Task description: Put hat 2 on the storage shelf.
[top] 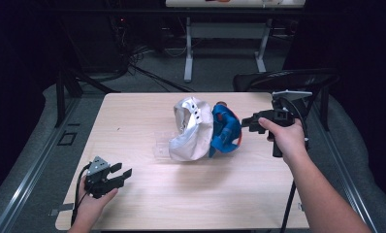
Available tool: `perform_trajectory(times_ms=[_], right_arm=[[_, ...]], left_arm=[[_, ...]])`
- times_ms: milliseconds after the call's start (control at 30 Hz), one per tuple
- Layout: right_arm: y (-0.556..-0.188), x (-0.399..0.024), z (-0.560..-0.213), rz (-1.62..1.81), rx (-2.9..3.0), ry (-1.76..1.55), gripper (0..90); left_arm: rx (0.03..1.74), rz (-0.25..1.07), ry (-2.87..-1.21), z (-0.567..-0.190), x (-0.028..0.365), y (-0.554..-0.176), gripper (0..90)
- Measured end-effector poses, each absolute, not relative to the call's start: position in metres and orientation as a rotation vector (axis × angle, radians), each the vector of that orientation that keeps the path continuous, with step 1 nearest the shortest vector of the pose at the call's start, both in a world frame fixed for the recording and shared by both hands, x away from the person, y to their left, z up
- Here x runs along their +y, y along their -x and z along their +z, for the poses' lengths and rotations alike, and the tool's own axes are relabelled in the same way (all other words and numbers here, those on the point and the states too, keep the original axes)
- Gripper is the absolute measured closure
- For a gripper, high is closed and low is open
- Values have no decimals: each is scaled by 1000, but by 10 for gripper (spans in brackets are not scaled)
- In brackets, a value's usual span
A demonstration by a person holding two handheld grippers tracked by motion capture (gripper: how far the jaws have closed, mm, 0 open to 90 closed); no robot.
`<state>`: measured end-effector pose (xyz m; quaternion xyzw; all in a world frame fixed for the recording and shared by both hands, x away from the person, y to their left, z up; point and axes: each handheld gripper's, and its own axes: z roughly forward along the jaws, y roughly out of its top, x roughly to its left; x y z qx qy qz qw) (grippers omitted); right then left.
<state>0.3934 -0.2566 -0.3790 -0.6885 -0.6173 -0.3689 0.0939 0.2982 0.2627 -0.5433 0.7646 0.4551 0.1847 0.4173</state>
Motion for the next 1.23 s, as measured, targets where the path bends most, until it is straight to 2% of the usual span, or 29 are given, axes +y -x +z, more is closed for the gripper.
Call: perform_trajectory(times_ms=[467, 1233], right_arm=[[-364, -258, -420, -1079, -1897, 2052, 575], [-303, -224, -484, -1272, -2059, 1967, 562]], left_arm=[[1142, 463, -1924, -544, 262, -298, 490], [1130, 467, -1927, -546, 259, -298, 487]])
